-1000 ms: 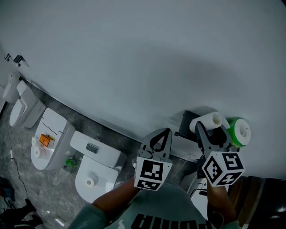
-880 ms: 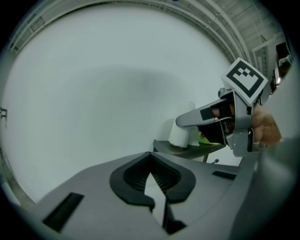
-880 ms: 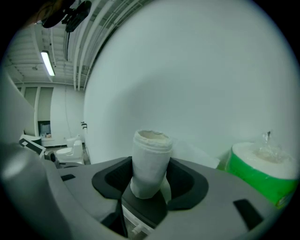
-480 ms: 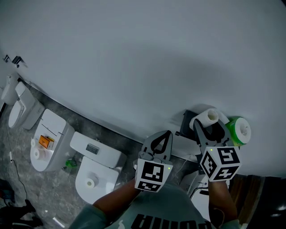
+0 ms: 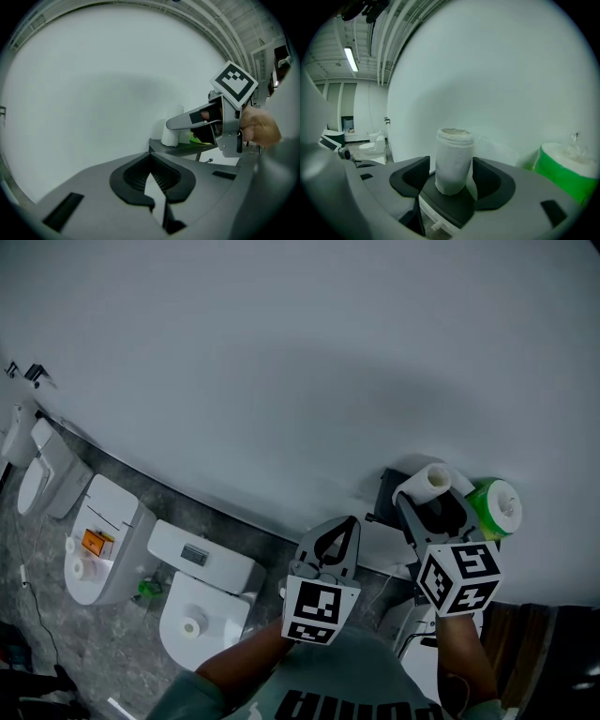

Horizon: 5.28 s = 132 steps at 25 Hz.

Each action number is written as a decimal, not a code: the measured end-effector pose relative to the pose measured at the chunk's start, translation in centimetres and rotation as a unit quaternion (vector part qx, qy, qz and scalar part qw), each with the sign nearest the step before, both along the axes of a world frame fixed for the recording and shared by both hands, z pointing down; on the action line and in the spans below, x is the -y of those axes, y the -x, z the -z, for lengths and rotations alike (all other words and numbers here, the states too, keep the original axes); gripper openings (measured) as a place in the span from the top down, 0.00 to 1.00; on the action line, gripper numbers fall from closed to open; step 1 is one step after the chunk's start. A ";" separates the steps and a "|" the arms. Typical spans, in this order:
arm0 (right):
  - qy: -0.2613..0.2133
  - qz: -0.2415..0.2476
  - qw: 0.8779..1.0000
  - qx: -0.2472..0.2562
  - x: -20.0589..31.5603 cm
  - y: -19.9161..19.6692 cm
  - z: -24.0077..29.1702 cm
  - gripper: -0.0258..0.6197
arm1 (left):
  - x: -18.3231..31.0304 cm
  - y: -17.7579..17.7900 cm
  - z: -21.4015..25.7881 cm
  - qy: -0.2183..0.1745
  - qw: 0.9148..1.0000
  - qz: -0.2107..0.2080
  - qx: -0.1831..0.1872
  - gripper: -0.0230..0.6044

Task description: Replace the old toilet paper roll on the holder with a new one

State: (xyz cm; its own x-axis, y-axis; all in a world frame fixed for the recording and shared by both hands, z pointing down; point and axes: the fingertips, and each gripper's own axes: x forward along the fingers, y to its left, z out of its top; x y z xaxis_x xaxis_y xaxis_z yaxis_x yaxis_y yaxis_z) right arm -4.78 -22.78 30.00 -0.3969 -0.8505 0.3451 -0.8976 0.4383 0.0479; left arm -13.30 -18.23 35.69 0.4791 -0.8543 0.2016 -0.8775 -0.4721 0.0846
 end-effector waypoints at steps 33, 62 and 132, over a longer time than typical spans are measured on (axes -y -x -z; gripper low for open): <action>-0.061 -0.098 0.991 0.068 -11.3 -6.1 -0.6 0.94 | -6.2 -5.8 0.1 -0.010 0.997 -0.077 0.026 0.95; -0.051 -0.160 0.983 0.076 -14.2 -15.4 -2.5 0.74 | -8.4 -15.2 0.9 -0.023 0.988 -0.144 0.047 0.95; -0.120 -0.147 0.973 0.130 -5.9 -18.4 2.7 0.32 | -4.7 -15.8 0.1 -0.008 0.992 -0.120 0.042 0.95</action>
State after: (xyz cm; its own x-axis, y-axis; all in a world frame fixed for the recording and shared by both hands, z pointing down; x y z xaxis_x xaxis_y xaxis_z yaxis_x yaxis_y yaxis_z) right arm 13.61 -16.86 27.32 -0.1723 -0.9841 0.0421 -0.9779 0.1658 -0.1277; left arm 2.48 -13.52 35.55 0.6516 -0.7207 0.2365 -0.7429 -0.6694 0.0068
